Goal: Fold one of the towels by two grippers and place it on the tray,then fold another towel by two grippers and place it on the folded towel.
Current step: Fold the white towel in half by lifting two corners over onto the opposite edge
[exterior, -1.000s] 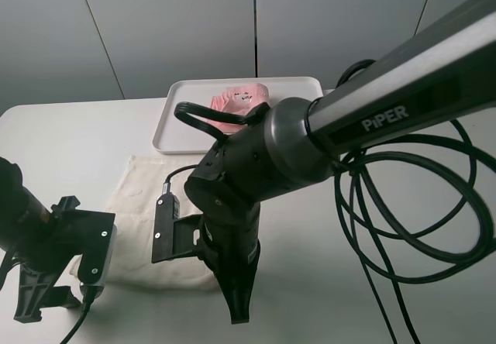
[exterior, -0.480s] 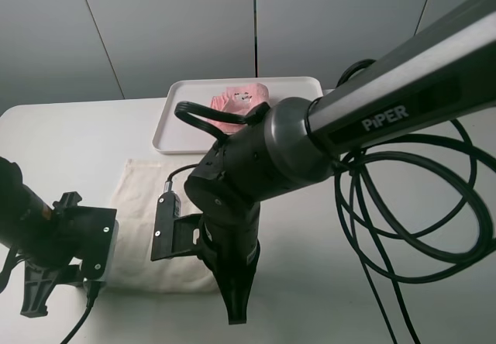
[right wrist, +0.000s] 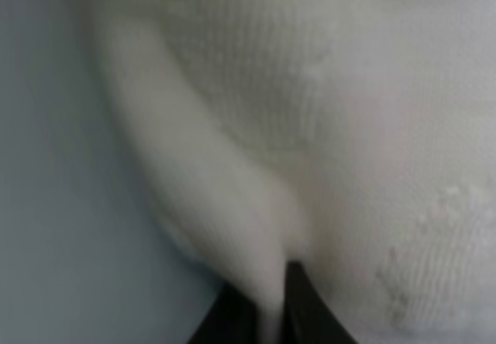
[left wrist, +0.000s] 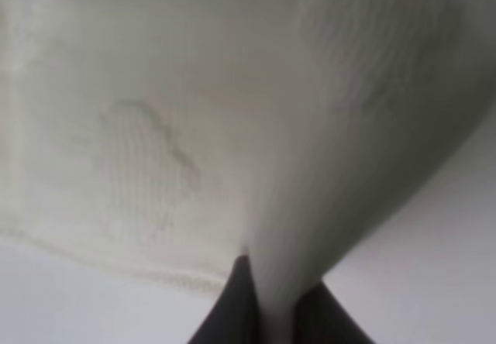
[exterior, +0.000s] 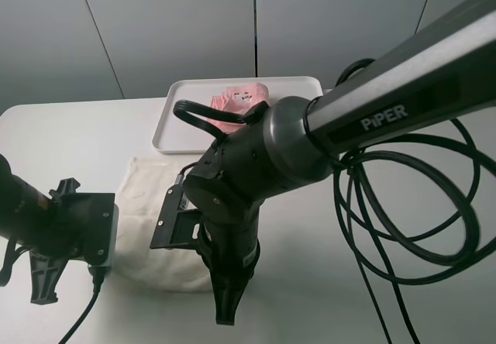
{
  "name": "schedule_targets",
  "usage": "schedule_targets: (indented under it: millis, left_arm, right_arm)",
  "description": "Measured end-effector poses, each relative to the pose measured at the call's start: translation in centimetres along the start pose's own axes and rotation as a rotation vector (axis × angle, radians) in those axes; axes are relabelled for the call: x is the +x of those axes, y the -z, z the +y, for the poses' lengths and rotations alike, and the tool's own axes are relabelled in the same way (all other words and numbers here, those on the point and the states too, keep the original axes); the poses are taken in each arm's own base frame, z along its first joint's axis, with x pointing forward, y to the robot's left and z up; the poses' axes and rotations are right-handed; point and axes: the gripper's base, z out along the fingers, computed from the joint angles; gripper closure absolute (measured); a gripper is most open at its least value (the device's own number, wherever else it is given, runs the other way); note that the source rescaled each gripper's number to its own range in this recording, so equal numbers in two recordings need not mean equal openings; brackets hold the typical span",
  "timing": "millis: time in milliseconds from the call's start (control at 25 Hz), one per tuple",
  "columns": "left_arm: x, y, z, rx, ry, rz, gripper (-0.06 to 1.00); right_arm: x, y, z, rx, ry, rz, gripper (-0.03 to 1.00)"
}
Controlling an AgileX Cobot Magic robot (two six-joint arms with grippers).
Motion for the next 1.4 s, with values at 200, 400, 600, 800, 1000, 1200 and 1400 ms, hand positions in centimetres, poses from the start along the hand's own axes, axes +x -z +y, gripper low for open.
schedule_targets:
  millis: [200,400,600,800,1000,1200,1400]
  left_arm:
    - [-0.3,1.8,0.3,-0.066,0.105,-0.050,0.94]
    - [-0.3,3.0,0.4,-0.090,0.191,-0.071,0.94]
    - [-1.2,4.3,2.0,-0.135,0.323,-0.125,0.94]
    - [-2.0,4.9,3.2,-0.155,0.399,-0.171,0.94]
    - [-2.2,3.6,3.4,-0.137,0.502,-0.178,0.94]
    - [-2.7,2.7,4.2,-0.146,0.560,-0.199,0.94]
    - [-3.1,2.1,5.1,-0.187,0.628,-0.242,0.94]
  right_arm:
    - [0.4,1.5,0.2,-0.016,-0.033,0.011,0.97]
    - [0.8,5.6,-0.3,0.013,-0.109,-0.071,0.97]
    - [2.3,7.9,-3.0,0.029,-0.331,-0.134,0.97]
    - [3.4,8.0,-5.0,0.010,-0.500,-0.144,0.97]
    - [3.5,8.1,-5.9,0.029,-0.577,-0.191,0.97]
    - [3.3,8.2,-6.6,0.089,-0.608,-0.242,0.97]
    - [3.2,8.4,-7.3,0.159,-0.634,-0.270,0.97]
